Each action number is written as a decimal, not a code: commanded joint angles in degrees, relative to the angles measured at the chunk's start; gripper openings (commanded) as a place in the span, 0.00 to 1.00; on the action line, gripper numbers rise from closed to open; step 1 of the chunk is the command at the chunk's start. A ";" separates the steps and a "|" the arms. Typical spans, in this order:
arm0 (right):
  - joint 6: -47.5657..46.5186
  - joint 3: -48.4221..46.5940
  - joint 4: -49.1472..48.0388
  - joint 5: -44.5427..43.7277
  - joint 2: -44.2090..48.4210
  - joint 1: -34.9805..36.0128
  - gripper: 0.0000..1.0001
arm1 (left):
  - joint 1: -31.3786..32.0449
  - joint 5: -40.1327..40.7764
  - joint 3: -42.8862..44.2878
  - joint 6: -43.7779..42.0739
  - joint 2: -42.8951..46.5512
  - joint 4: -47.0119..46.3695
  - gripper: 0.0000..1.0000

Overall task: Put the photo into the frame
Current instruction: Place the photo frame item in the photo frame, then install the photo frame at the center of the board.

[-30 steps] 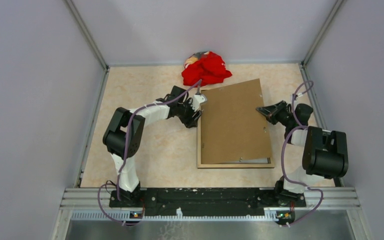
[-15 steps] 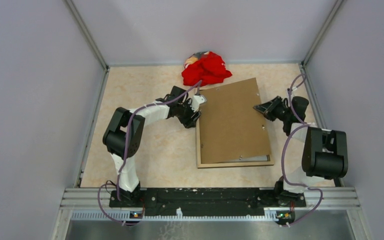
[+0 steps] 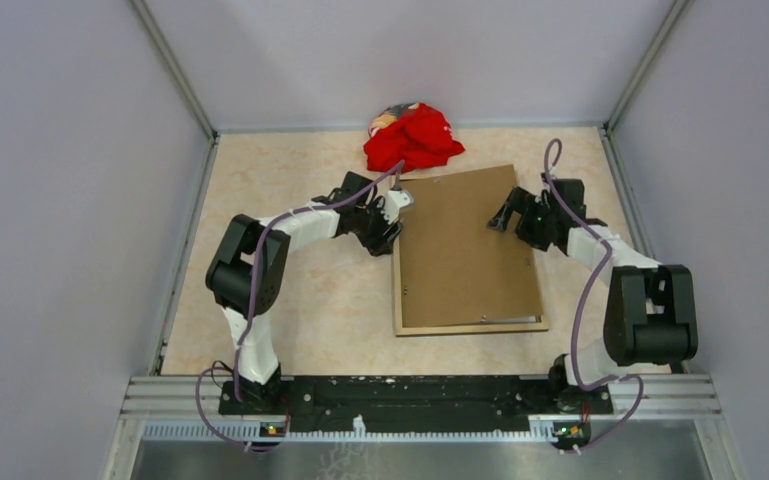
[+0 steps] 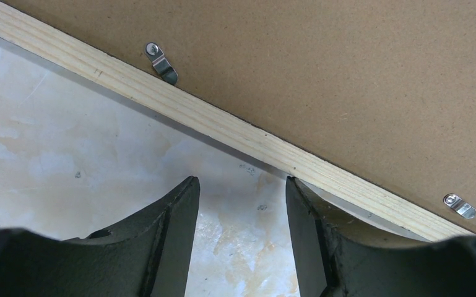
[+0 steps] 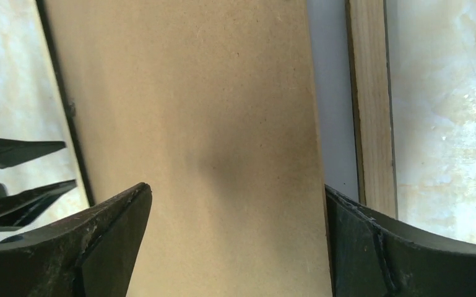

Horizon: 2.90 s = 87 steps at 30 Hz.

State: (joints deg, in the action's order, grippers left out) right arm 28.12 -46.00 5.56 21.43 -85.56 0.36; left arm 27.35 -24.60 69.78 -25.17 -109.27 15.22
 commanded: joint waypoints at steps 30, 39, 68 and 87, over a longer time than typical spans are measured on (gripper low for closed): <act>3.16 -3.18 3.15 -11.02 11.57 17.12 0.67 | -0.29 -7.93 2.84 2.74 4.19 3.20 0.60; 15.49 10.66 -14.12 -10.10 15.68 30.19 0.42 | -0.35 -11.30 -1.42 3.24 8.30 4.75 0.62; 21.95 20.35 36.34 -17.09 48.65 31.47 0.40 | -0.28 -9.24 -4.83 3.02 7.76 2.51 0.60; 23.71 24.37 25.85 -15.62 43.63 31.52 0.36 | -0.31 -8.75 -4.91 2.71 7.63 2.27 0.59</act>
State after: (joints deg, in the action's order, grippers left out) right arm 50.83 -21.76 35.53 5.26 -41.36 31.42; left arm 26.94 -33.26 65.01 -22.39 -102.54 19.29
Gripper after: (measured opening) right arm 0.361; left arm 0.595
